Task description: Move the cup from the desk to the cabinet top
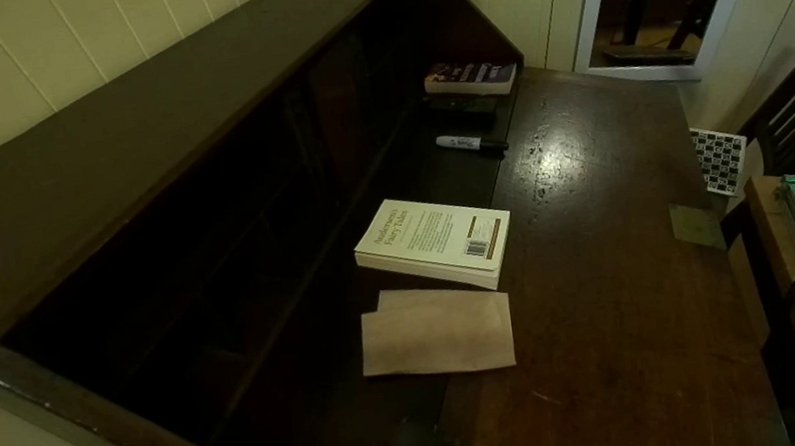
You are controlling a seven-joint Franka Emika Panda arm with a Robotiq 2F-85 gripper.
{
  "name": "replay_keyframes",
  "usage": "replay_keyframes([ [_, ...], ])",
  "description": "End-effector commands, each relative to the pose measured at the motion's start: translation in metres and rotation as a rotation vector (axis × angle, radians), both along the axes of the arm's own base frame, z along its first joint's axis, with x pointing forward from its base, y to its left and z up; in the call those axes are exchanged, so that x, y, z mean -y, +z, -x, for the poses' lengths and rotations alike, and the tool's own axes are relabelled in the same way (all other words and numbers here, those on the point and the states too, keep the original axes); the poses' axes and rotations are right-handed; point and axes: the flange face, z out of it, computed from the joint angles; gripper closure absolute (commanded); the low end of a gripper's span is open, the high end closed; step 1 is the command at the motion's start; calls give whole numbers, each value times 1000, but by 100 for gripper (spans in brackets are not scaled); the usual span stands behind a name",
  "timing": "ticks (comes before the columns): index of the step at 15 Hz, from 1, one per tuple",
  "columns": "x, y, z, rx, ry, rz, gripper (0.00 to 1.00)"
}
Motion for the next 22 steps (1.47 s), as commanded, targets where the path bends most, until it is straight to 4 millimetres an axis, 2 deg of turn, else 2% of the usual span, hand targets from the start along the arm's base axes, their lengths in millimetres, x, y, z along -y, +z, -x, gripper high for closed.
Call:
replay_keyframes([
  [1, 0, 1, 0, -1, 0, 0, 97],
  [8, 0, 1, 0, -1, 0, 0, 99],
  [15, 10, -6, -19, -46, 4, -72, 99],
  [22, 11, 5, -49, -73, 90, -66, 99],
])
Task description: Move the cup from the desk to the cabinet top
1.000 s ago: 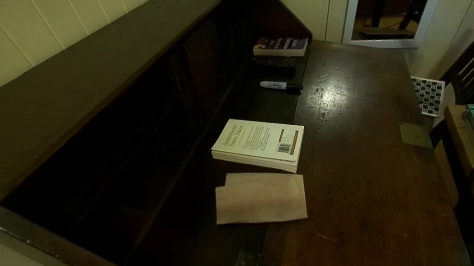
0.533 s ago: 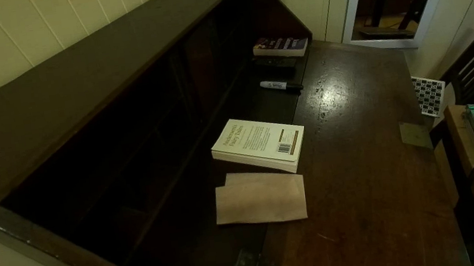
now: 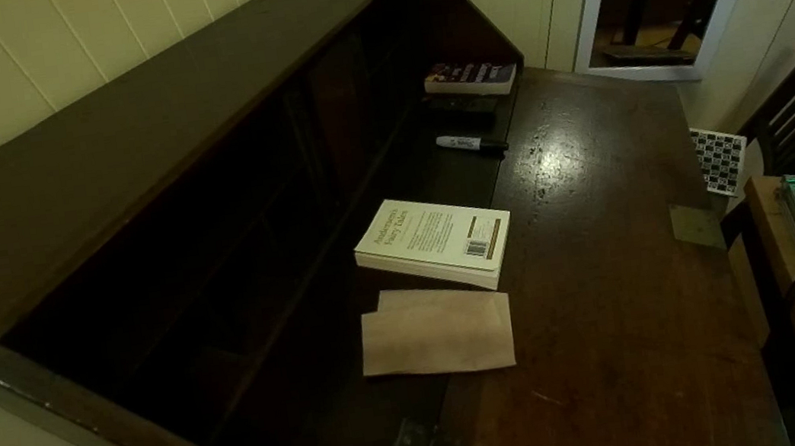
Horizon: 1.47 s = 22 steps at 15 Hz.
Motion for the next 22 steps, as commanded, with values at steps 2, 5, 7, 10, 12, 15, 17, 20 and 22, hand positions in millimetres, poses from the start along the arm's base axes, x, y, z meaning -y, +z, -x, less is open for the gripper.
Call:
replay_keyframes([
  [2, 4, 3, -28, -34, 67, -17, 99],
  [5, 2, -2, -42, -73, 122, -26, 99],
  [7, 2, -1, -50, -83, 149, -19, 99],
  [10, 3, 0, -62, -102, 193, 4, 99],
  [12, 2, 0, -71, -120, 224, 24, 99],
  [15, -3, -1, -85, -150, 280, 56, 99],
  [17, -8, -2, -95, -162, 313, 79, 90],
  [20, -17, -14, -109, -194, 370, 99, 71],
  [22, -22, -27, -117, -217, 401, 111, 69],
])
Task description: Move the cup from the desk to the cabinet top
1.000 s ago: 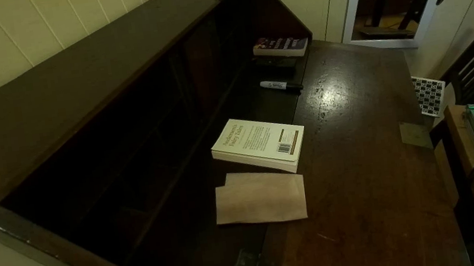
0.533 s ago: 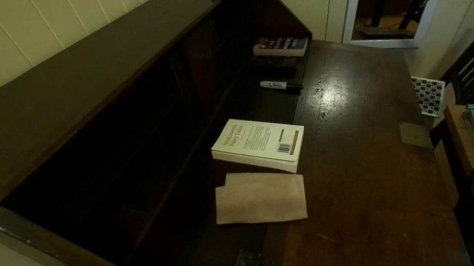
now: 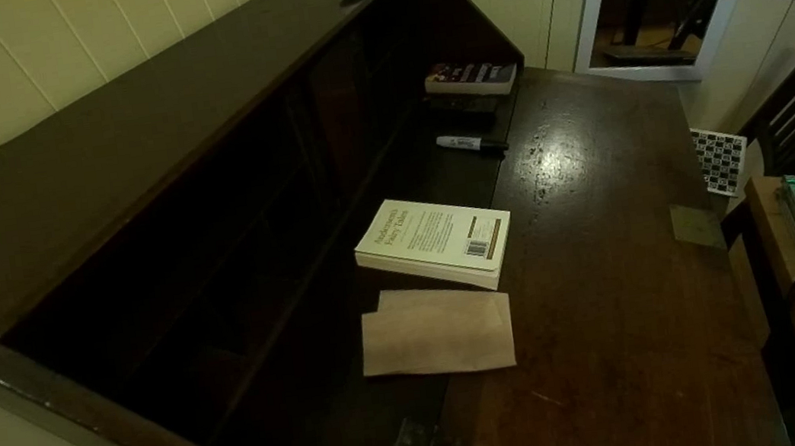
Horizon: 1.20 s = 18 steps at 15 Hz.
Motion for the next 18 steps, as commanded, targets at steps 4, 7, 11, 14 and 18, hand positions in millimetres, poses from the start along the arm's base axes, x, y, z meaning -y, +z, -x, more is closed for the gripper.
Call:
replay_keyframes([
  [4, -3, -20, -25, -36, 70, 49, 34],
  [7, -5, -12, -30, -6, 70, 61, 13],
  [11, -7, 7, -34, 48, 73, 80, 0],
  [14, -11, 18, -35, 74, 72, 87, 0],
  [18, -14, 33, -33, 113, 69, 75, 0],
])
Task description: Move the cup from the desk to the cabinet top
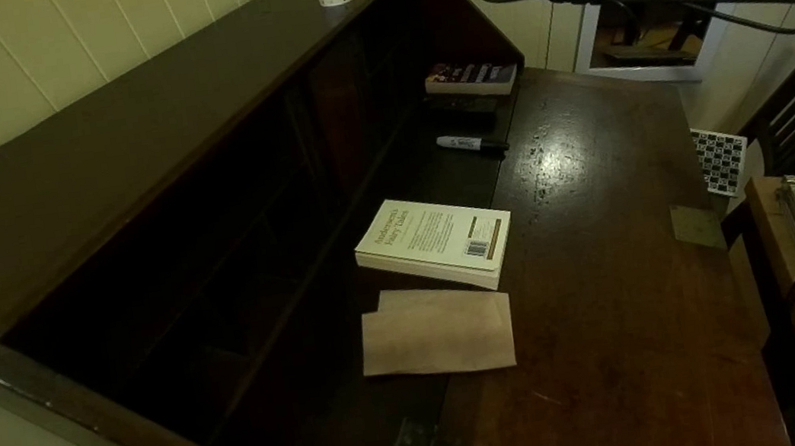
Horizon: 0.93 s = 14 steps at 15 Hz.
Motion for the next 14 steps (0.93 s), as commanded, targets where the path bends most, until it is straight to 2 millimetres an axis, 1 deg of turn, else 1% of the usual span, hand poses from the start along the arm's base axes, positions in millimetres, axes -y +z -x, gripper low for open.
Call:
replay_keyframes([
  [1, -2, 14, 0, 40, 4, -21, 0],
  [6, -11, 44, 3, 98, 7, -52, 0],
  [14, -22, 82, 12, 143, -27, -50, 0],
])
